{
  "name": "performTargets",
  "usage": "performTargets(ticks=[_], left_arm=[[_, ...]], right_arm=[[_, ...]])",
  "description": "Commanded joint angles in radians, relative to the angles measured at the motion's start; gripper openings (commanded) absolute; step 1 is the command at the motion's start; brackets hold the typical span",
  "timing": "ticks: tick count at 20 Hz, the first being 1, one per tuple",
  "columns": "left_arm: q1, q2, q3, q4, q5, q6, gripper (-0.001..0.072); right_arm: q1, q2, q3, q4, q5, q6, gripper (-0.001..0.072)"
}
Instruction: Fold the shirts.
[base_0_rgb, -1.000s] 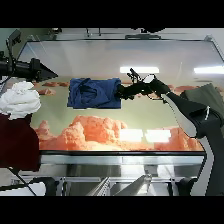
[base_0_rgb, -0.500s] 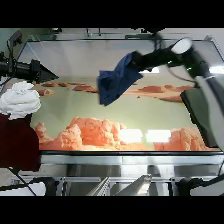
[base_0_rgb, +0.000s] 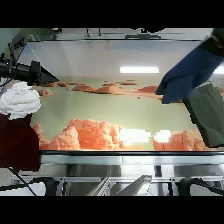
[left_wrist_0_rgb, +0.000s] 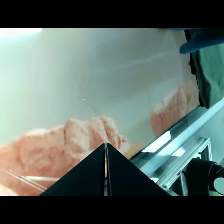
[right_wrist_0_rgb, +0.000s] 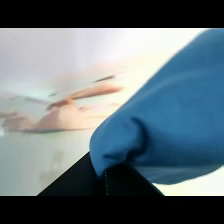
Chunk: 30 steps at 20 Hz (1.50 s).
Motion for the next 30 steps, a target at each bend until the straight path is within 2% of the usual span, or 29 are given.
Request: performTargets(ticks=[1, 4, 6, 8, 10, 13, 14, 17, 19, 22, 27, 30], left_arm=[[0.000, 0.000, 0.000, 0.000, -0.004, -0.012, 0.0002], [0.000, 0.000, 0.000, 0.000, 0.015, -0.011, 0.0001], [0.000, 0.000, 0.000, 0.000, 0.047, -0.011, 0.0001], [0.000, 0.000, 0.000, 0.001, 0.103, -0.011, 0.0001], [0.000, 0.000, 0.000, 0.001, 0.135, -0.011, 0.0002], [-0.001, 0.000, 0.000, 0.001, 0.146, -0.011, 0.0002], [-0.001, -0.002, 0.000, 0.001, 0.145, -0.011, 0.0002], [-0.001, -0.018, 0.000, 0.000, 0.126, -0.011, 0.0002], [-0.001, -0.039, 0.000, 0.000, 0.100, -0.011, 0.0001], [-0.004, -0.066, 0.000, 0.000, 0.049, -0.011, 0.0002], [-0.043, -0.103, 0.000, 0.000, 0.042, -0.011, 0.0002], [-0.072, -0.119, 0.000, 0.000, -0.009, -0.010, 0.0002]], right_arm=[[-0.134, 0.007, 0.001, -0.080, -0.018, 0.021, 0.0014], [-0.209, -0.079, 0.001, -0.048, -0.222, -0.057, 0.0014], [-0.254, -0.137, 0.009, 0.126, -0.345, -0.132, 0.0014], [-0.291, -0.179, 0.046, 0.352, -0.428, -0.259, 0.0014], [-0.314, -0.198, 0.105, 0.448, -0.445, -0.309, 0.0014], [-0.348, -0.194, 0.127, 0.444, -0.393, -0.298, 0.0013], [-0.368, -0.197, 0.126, 0.420, -0.319, -0.252, 0.0013], [-0.392, -0.204, 0.097, 0.148, -0.067, -0.112, 0.0012], [-0.393, -0.152, 0.003, -0.031, 0.003, -0.023, 0.0011], [-0.412, 0.018, -0.274, -0.153, 0.015, 0.058, 0.0011], [-0.514, 0.244, -0.745, -0.158, -0.089, 0.109, 0.0012], [-0.590, 0.312, -0.888, -0.159, -0.134, 0.122, 0.0014]])
